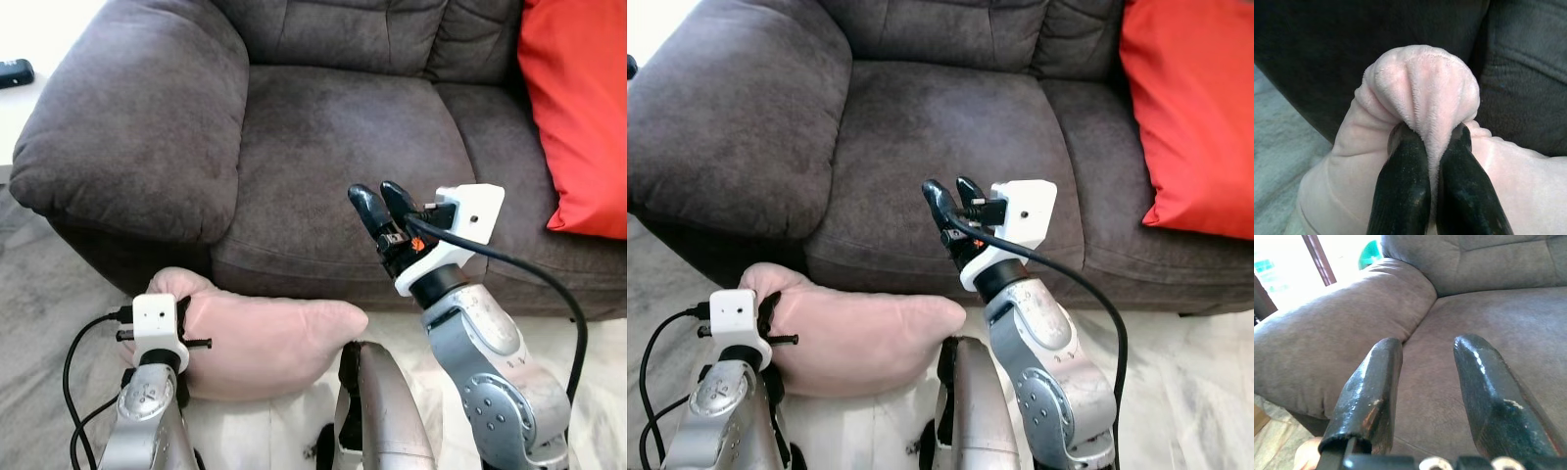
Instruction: Move the pillow to the sofa from floor
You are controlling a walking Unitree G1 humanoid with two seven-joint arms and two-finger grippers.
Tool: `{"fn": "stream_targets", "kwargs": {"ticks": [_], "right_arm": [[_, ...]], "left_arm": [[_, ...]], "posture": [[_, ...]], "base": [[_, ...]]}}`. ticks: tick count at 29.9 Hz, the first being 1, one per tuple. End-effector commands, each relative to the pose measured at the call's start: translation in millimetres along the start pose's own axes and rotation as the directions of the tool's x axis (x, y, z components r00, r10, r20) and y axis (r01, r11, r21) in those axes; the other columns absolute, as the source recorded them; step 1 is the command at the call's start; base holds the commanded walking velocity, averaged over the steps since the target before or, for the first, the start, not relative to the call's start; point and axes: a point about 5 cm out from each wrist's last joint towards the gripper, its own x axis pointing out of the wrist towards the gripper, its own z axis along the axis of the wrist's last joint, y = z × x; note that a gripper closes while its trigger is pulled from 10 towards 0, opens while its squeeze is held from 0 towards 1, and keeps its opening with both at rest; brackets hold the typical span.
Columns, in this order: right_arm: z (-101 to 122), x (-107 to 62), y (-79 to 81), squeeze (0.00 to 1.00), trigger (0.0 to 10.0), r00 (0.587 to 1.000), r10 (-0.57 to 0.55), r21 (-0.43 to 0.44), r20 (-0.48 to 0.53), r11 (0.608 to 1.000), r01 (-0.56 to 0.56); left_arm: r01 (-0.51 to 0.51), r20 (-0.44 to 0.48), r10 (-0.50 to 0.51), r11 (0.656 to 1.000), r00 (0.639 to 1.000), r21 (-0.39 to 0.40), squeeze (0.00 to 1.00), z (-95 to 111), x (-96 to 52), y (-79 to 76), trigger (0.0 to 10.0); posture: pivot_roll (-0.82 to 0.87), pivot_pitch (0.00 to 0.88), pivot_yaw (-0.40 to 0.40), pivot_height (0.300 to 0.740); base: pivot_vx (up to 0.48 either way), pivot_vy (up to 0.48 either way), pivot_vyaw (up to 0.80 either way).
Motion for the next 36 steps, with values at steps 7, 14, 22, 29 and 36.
{"fn": "stream_targets", "kwargs": {"ticks": [7, 14, 22, 29, 36], "right_arm": [[-3.1, 0.2, -3.4, 0.00, 10.0, 1.000, -0.015, -0.013, 0.010, 1.000, 0.015], [-4.7, 0.6, -3.4, 0.00, 10.0, 0.999, -0.026, -0.009, 0.022, 1.000, 0.026], [-14.9, 5.4, -2.7, 0.00, 10.0, 0.999, -0.030, 0.003, 0.021, 1.000, 0.030], [-22.7, 7.9, -11.7, 0.00, 10.0, 0.998, -0.058, -0.011, 0.018, 0.998, 0.058], [-35.7, 11.9, -16.7, 0.00, 10.0, 0.998, -0.065, -0.013, 0.004, 0.998, 0.065]], "left_arm": [[-0.011, 0.150, 0.010, 1.000, 0.989, 0.007, 0.00, 33.1, 10.5, 1.8, 10.0], [-0.010, 0.148, 0.006, 1.000, 0.989, 0.021, 0.00, 34.5, 13.6, 3.9, 10.0], [-0.019, 0.142, 0.014, 0.999, 0.990, 0.036, 0.00, 34.3, 18.9, 10.1, 10.0], [-0.013, 0.123, 0.008, 0.999, 0.992, 0.046, 0.00, 29.7, 23.8, 6.5, 10.0], [-0.012, 0.124, 0.004, 0.998, 0.992, 0.059, 0.00, 28.9, 30.7, 6.2, 10.0]], "posture": [[0.04, 0.045, -0.098, 0.487], [0.05, 0.048, -0.081, 0.487], [0.06, 0.017, -0.057, 0.487], [0.06, 0.000, -0.039, 0.487], [0.07, 0.000, -0.031, 0.487]], "base": [[-0.271, 0.000, 0.00], [-0.267, 0.000, 0.00], [-0.257, 0.000, 0.00], [-0.253, 0.000, 0.00], [-0.247, 0.000, 0.00]]}}
